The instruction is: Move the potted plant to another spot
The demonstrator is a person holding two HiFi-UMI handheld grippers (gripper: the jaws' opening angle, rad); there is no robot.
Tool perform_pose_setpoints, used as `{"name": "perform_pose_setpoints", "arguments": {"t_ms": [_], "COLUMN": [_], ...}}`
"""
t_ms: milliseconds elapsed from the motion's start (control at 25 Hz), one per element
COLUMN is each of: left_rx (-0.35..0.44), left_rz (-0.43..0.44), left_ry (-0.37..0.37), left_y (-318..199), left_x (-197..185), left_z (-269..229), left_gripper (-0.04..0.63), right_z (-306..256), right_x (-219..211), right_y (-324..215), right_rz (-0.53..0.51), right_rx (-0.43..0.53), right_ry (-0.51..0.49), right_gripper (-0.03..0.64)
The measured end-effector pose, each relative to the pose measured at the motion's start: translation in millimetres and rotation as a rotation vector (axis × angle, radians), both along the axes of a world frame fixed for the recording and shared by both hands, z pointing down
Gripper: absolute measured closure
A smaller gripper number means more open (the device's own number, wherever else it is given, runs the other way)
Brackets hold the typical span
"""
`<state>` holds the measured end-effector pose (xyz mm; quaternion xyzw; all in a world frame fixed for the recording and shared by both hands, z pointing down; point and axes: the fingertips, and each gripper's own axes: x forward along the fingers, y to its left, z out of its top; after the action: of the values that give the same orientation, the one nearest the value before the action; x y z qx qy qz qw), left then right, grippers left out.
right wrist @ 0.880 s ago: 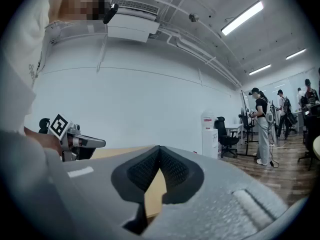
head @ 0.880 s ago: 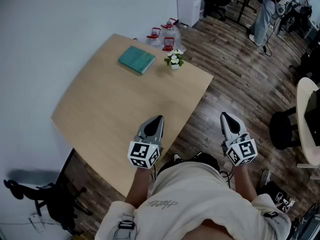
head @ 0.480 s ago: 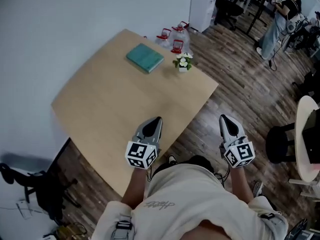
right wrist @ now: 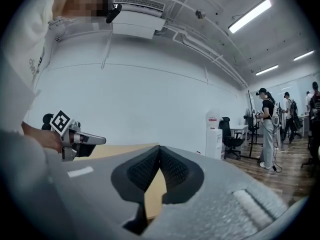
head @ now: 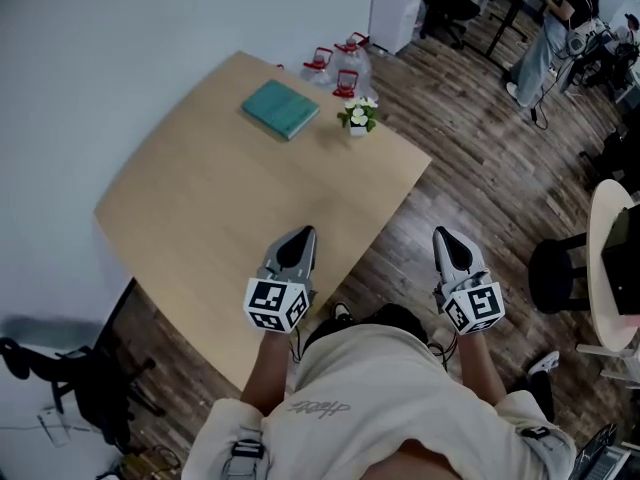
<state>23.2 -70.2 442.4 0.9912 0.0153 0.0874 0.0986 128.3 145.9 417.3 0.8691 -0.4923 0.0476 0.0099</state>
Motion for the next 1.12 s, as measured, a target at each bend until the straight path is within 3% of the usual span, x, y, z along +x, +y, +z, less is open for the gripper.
{"name": "perform_pose_setpoints", "arguments": {"t_ms": [280,320,360,400,1120], "left_rx": [0.002,0.0,0.0,0.003,-0.002], "left_rz": [0.065,0.072,0.078,0.084,0.117], "left_ry": [-0.012,-0.012,-0.011,-0.01,-0.034], "left_y": [15.6,16.8,18.0,18.7,17.5], "left_x": [9.0,9.6,10.4,11.0,16.0], "left_z": [0.8,0.9,0.8,0.7,9.6], "left_gripper": [0.578,0.578,0.578,0.578,0.578], "right_z": [7.1,8.5,10.2,11.7,20.9], "right_x": [-4.5,-4.1,-3.5,-3.0,-8.9], "right_y": [8.6,7.0,5.3,3.7,1.6], "right_rz": [0.018,0.019,0.02,0.023,0.037], "right_rx": [0.001,0.001,-0.004,-0.011,-0.035], "right_ry": [-0.014,-0.018,-0.02,-0.017,-0.04], "right_gripper": [0.603,0.458,0.231,0.19,0.187]}}
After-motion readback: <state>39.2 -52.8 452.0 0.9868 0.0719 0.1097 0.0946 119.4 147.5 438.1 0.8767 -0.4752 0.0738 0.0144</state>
